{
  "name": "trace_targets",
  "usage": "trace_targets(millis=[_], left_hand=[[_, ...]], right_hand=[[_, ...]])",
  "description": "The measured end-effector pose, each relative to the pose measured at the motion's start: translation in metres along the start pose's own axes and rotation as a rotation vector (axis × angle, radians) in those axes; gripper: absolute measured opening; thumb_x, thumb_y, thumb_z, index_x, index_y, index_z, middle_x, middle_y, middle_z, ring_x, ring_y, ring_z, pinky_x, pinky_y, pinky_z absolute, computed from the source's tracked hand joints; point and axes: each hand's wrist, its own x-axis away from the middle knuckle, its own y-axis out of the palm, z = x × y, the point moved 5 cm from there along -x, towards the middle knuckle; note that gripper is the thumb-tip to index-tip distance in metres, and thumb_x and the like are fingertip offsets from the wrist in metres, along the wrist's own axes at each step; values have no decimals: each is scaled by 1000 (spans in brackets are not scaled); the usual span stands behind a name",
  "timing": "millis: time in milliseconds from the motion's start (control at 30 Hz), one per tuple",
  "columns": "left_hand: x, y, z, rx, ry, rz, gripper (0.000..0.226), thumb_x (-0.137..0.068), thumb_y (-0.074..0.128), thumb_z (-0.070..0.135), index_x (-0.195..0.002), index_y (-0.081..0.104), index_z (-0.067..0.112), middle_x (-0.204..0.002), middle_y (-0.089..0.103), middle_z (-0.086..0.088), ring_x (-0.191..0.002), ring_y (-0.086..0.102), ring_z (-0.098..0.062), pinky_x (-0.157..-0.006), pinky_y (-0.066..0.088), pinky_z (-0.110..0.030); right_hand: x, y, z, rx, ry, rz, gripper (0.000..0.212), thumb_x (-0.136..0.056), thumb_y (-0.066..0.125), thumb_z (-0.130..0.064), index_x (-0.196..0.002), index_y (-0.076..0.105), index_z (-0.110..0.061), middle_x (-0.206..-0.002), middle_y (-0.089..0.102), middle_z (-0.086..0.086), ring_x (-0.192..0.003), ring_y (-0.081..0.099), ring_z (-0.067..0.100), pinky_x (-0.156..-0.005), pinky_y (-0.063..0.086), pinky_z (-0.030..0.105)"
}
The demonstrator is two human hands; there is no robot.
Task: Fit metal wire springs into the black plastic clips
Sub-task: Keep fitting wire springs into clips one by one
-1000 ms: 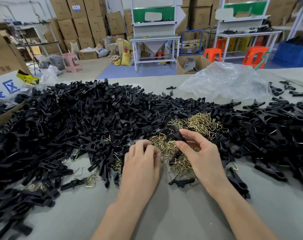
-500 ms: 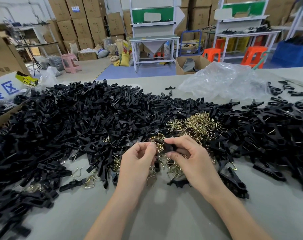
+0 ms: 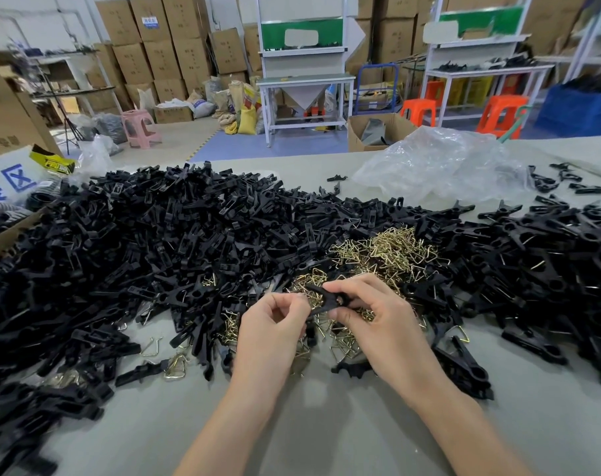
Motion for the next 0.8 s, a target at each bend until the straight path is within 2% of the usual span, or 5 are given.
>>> trace_targets(millis=[300, 400, 467, 633, 800], left_hand=[[-1, 1, -4, 10, -23, -29, 17, -87, 66, 31, -75, 68, 18, -61, 63, 7, -51, 51, -4, -49, 40, -13], [2, 14, -7, 389, -241, -273, 13, -94, 64, 18, -87, 69, 9, -77, 68, -6, -64, 64, -13, -60, 55, -25], [9, 21, -4, 566, -358, -429, 26, -89, 67, 23, -104, 67, 1, -86, 67, -14, -69, 66, -19, -62, 58, -31], [20, 22, 1, 777, -547, -746, 36, -92, 65, 41, -112, 67, 11, -92, 64, -7, -74, 66, -18, -61, 59, -32], [27, 22, 5, 930, -592, -905, 47, -89, 73, 35, -123, 61, 4, -95, 64, -9, -77, 71, -18, -57, 60, -30]], right_hand=[[2, 0, -9, 116, -51, -3, 38, -87, 77, -8, -113, 73, -35, -106, 61, -20, -99, 62, 3, -86, 45, 11], [1, -1, -7, 25, 35, -19, 40, -86, 77, -6, -106, 74, -41, -105, 64, -21, -98, 63, 2, -86, 46, 10], [2, 1, -6, -112, 111, -58, 41, -85, 77, -5, -102, 76, -42, -104, 69, -20, -100, 66, 1, -88, 47, 10], [-1, -6, -9, -458, 211, -65, 27, -75, 82, -15, -99, 79, -28, -100, 78, -7, -97, 73, 5, -85, 52, 13], [-1, -8, -11, -672, 245, -110, 29, -68, 82, -21, -97, 81, -24, -103, 79, 4, -98, 74, 13, -84, 55, 18]])
